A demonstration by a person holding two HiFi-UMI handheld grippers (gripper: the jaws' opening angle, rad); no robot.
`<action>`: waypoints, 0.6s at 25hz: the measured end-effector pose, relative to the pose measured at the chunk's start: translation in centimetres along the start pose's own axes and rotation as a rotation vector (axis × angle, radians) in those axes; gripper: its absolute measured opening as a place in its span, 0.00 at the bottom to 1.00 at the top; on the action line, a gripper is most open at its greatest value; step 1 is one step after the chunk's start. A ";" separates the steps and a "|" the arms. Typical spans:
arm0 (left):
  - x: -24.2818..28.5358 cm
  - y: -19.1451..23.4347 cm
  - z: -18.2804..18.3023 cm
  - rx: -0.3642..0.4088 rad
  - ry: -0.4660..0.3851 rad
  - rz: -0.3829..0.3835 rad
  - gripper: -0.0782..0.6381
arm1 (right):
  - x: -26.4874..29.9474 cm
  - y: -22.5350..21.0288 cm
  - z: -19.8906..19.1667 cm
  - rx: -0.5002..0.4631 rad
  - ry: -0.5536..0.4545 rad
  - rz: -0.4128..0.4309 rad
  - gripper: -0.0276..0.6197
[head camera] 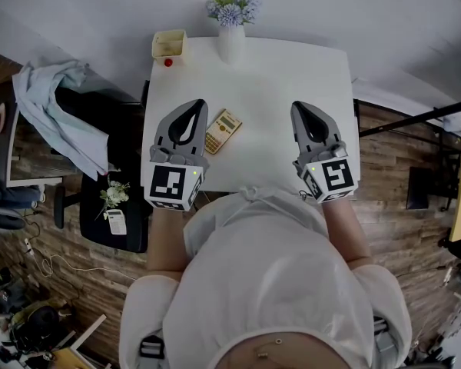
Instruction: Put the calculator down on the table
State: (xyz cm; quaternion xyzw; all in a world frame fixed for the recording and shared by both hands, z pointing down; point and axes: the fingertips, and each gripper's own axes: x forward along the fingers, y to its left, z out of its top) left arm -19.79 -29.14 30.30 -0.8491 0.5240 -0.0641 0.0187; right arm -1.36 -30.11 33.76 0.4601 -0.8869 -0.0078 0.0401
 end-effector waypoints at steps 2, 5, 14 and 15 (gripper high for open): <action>0.0 -0.1 -0.1 0.001 0.001 -0.003 0.13 | 0.1 0.2 0.0 0.000 -0.001 0.002 0.05; 0.0 -0.1 0.0 -0.002 0.002 -0.007 0.13 | 0.3 0.5 0.1 -0.004 -0.001 0.017 0.05; 0.2 -0.3 -0.5 -0.009 0.020 -0.031 0.13 | 0.8 0.9 -0.2 -0.016 0.005 0.011 0.05; 0.2 -0.4 -0.6 -0.015 0.023 -0.038 0.13 | 0.8 0.9 -0.2 -0.018 0.005 0.009 0.05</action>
